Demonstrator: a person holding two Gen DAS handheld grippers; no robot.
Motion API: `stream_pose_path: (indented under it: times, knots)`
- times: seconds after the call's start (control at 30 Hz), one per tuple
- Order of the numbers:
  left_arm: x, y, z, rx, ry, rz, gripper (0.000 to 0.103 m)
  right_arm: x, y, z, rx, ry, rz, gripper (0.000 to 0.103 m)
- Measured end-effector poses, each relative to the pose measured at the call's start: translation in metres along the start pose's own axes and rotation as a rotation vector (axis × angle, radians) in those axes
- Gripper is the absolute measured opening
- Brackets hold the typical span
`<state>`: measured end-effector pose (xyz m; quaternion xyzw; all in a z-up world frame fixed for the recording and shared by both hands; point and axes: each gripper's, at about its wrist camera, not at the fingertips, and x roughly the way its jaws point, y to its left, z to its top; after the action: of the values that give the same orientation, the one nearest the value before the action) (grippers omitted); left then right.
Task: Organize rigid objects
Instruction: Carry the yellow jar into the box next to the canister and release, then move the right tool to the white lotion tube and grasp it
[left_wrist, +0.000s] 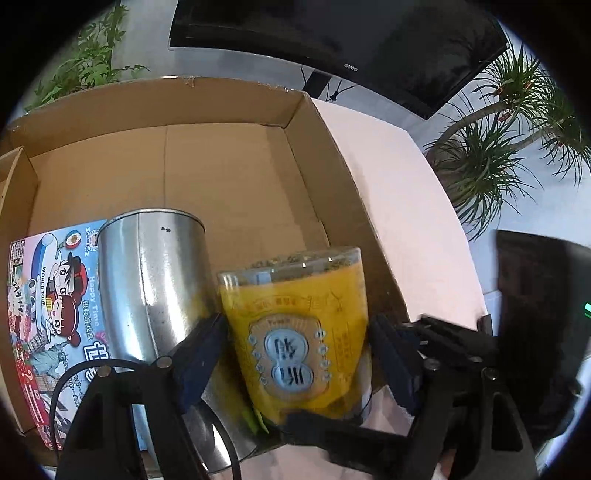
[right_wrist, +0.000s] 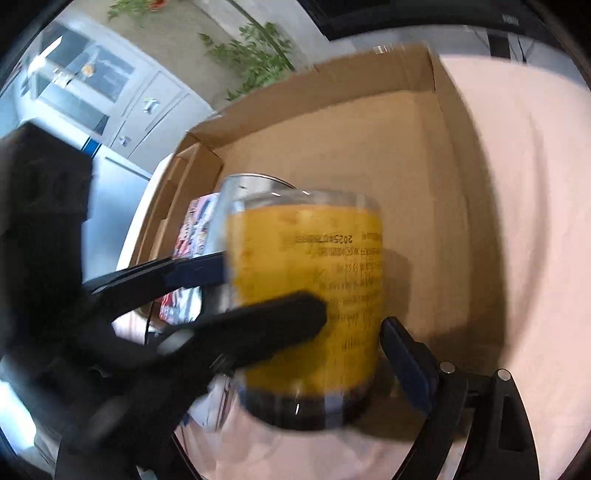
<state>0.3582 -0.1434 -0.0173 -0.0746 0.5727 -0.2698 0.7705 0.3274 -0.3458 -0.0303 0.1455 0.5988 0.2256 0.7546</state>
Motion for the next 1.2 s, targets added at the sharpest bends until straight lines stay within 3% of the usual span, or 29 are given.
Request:
stream_pose_path:
  times: [0.07, 0.13, 0.3, 0.37, 0.4, 0.43, 0.47, 0.5, 0.6, 0.67, 0.7, 0.73, 0.87, 0.9, 0.93, 1.07, 1.2]
  knots:
    - [0.001, -0.001, 0.001, 0.005, 0.011, 0.011, 0.066, -0.011, 0.006, -0.005, -0.04, -0.025, -0.016, 0.083]
    - [-0.002, 0.0, 0.0, -0.002, 0.008, -0.001, 0.064, -0.007, 0.0, -0.008, 0.0, -0.044, -0.098, 0.058]
    - [-0.047, 0.002, -0.022, 0.029, -0.099, 0.024, 0.064, -0.006, -0.005, -0.017, 0.036, -0.069, -0.083, 0.064]
    - [-0.082, -0.001, -0.04, 0.071, -0.193, 0.097, 0.065, -0.014, 0.002, -0.023, 0.018, -0.076, -0.071, 0.065]
    - [-0.102, -0.001, -0.051, 0.099, -0.247, 0.155, 0.067, -0.024, 0.008, -0.03, 0.0, -0.102, -0.041, 0.075]
    - [-0.126, -0.001, -0.064, 0.13, -0.312, 0.233, 0.07, -0.038, 0.01, -0.039, -0.016, -0.132, -0.031, 0.092]
    - [-0.149, 0.0, -0.079, 0.164, -0.379, 0.32, 0.076, -0.055, 0.013, -0.051, -0.035, -0.189, -0.043, 0.1]
    - [-0.164, 0.002, -0.091, 0.182, -0.424, 0.385, 0.09, -0.071, 0.015, -0.063, -0.052, -0.248, -0.064, 0.103]
    - [-0.203, 0.013, -0.142, 0.198, -0.573, 0.628, 0.102, -0.103, 0.008, -0.106, -0.101, -0.345, -0.195, 0.103]
    - [-0.207, 0.025, -0.166, 0.153, -0.568, 0.664, 0.102, -0.105, 0.0, -0.132, -0.131, -0.345, -0.343, 0.103]
    - [-0.204, 0.03, -0.178, 0.121, -0.542, 0.652, 0.102, -0.1, -0.011, -0.149, -0.141, -0.304, -0.429, 0.101]
    - [-0.197, 0.036, -0.189, 0.085, -0.509, 0.614, 0.102, -0.096, -0.021, -0.162, -0.136, -0.259, -0.468, 0.093]
    - [-0.161, 0.038, -0.217, -0.01, -0.43, 0.437, 0.102, -0.083, -0.048, -0.198, -0.079, -0.141, -0.497, 0.064]
    - [-0.154, 0.037, -0.221, -0.024, -0.416, 0.412, 0.102, -0.081, -0.046, -0.202, -0.082, -0.131, -0.493, 0.049]
    - [-0.144, 0.034, -0.224, -0.037, -0.388, 0.376, 0.102, -0.079, -0.043, -0.208, -0.084, -0.125, -0.487, 0.042]
    - [-0.125, 0.01, -0.227, -0.006, -0.328, 0.241, 0.102, -0.078, -0.013, -0.219, -0.117, -0.16, -0.511, 0.04]
    - [-0.111, -0.01, -0.226, 0.055, -0.275, 0.187, 0.102, -0.069, 0.041, -0.232, -0.294, -0.195, -0.345, 0.043]
